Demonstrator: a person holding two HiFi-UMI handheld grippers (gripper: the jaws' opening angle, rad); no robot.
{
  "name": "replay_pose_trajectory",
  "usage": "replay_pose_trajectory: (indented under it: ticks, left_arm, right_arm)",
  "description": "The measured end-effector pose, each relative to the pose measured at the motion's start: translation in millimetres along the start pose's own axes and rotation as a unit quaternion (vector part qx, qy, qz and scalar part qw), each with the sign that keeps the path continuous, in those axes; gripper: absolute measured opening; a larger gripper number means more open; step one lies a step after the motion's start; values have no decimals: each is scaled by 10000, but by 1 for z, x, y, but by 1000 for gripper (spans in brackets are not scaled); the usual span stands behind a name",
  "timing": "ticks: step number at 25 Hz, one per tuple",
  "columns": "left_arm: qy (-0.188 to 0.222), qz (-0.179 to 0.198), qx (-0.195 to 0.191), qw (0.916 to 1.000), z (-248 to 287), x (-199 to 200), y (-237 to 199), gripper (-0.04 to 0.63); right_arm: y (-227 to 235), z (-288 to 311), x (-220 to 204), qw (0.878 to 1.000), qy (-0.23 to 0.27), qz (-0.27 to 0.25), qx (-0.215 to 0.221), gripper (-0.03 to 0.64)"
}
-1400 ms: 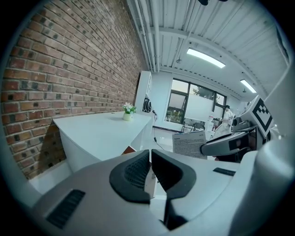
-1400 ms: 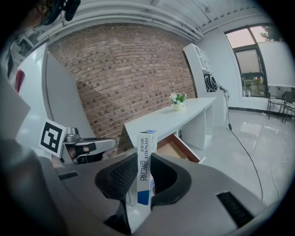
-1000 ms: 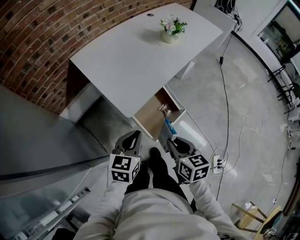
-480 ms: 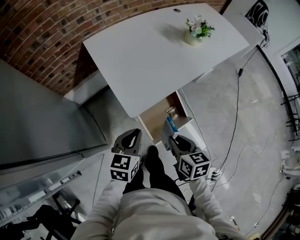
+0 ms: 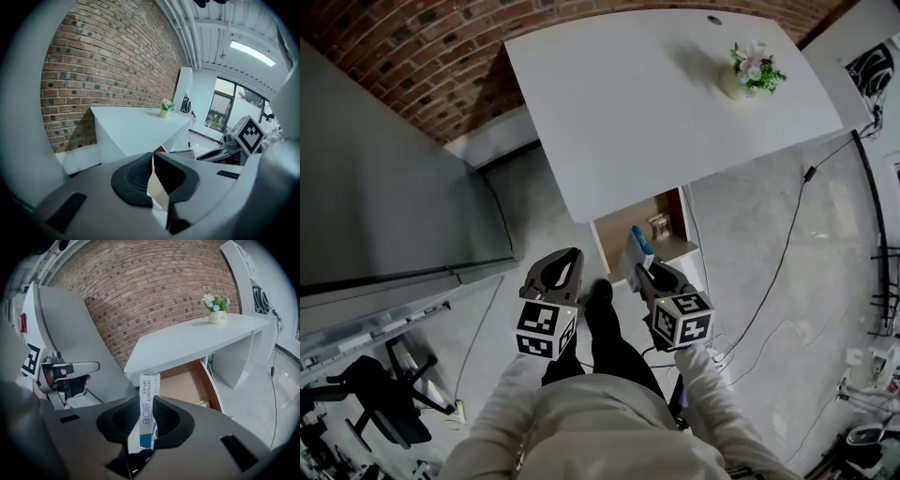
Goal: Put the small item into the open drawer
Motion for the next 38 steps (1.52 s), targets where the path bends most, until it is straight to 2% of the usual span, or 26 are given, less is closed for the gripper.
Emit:
replay_pose_trajectory:
  ticks: [10,16,21,25,38]
  left_arm:
    - [-171,-369,432,9982,-6,-27,-14,29]
    - [-188,-575,647,9961,-7,-36,-21,29]
    - [-232,-696,727,9946,-7,-44,-25,29]
    - [-246,-790,818,9932,-8,-51,-30,29]
    - [-323,-1117,1157,9865,-14,-76,-37,29]
  right_arm:
    - [12,52,-16,9968,-727,-336,85,109]
    - [29,79,-28,9926,-1079,-554,-59,109]
    - [29,99,-35,9876,-1366,-777,29,109]
    - [38,112,-50,9837,-1597,-823,-112,109]
    - [65,155,-65,9726,-2058,-1033,-307,109]
Point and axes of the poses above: the fingertips, and each gripper's own axes: z forward along the fingers, y to its right, x out of its top, the point moved 2 cm from there along -z, backward along the fingers, and after that the axes turned 9 degrees about z, right-handed, at the moved point
